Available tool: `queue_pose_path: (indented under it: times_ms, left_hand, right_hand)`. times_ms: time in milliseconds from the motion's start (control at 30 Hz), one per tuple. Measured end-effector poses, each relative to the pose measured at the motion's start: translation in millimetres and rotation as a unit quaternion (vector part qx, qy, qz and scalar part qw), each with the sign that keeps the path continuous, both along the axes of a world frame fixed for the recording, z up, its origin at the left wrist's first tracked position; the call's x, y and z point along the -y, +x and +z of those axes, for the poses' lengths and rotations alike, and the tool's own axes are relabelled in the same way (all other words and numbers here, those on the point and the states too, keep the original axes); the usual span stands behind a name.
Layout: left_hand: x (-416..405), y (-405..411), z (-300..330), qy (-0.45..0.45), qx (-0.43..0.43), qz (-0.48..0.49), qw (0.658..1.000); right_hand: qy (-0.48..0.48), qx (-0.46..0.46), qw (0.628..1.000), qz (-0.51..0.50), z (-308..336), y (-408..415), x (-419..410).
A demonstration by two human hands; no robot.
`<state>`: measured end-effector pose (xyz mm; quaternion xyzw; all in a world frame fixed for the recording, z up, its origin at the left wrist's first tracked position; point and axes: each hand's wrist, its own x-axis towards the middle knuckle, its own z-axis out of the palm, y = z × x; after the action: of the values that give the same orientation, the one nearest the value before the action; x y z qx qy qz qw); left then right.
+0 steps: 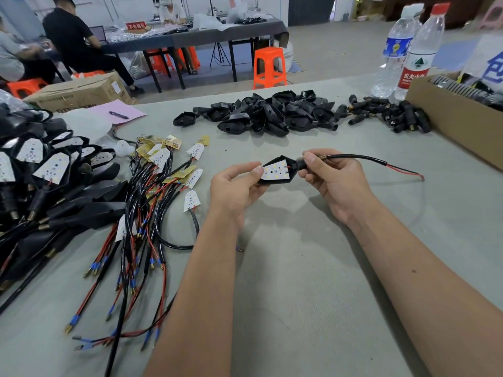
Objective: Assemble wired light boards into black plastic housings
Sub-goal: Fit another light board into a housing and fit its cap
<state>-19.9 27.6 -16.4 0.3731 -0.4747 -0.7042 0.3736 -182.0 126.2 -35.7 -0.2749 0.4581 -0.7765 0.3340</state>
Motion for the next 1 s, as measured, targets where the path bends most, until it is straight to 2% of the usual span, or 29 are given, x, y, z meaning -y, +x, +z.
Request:
queue_pose_path:
  times_ms: [267, 467, 567, 867, 933, 1000]
  left_hand:
    - [-5, -4, -7, -0.033, 0.002, 0.006, 0.999]
    - [-1, -5, -11, -0.05, 0.002, 0.031, 0.998]
    - [0, -3, -12, -0.049, 0.0, 0.024, 0.999]
    - [1, 0, -10, -0.054, 0.001, 0.032, 0.998]
    - [3, 0, -8, -0.065, 0.003, 0.045, 0.997]
    - [7, 2, -7, -0.085, 0.016, 0.062, 0.994]
  right_hand:
    - [0.005, 0.017, 1.0, -0.007, 1, 1, 3]
    - [0.015, 0.106, 0.991, -0.074, 5, -2, 2]
    - [0.026, 0.103, 0.992, -0.07, 3, -4, 3]
    - [0.054, 0.035, 0.995, -0.074, 3, -1, 4]
    - [0.093, -0.018, 0.992, -0.082, 4, 6, 7]
    - [0.144, -0.114, 0.976, -0.122, 4, 15, 9]
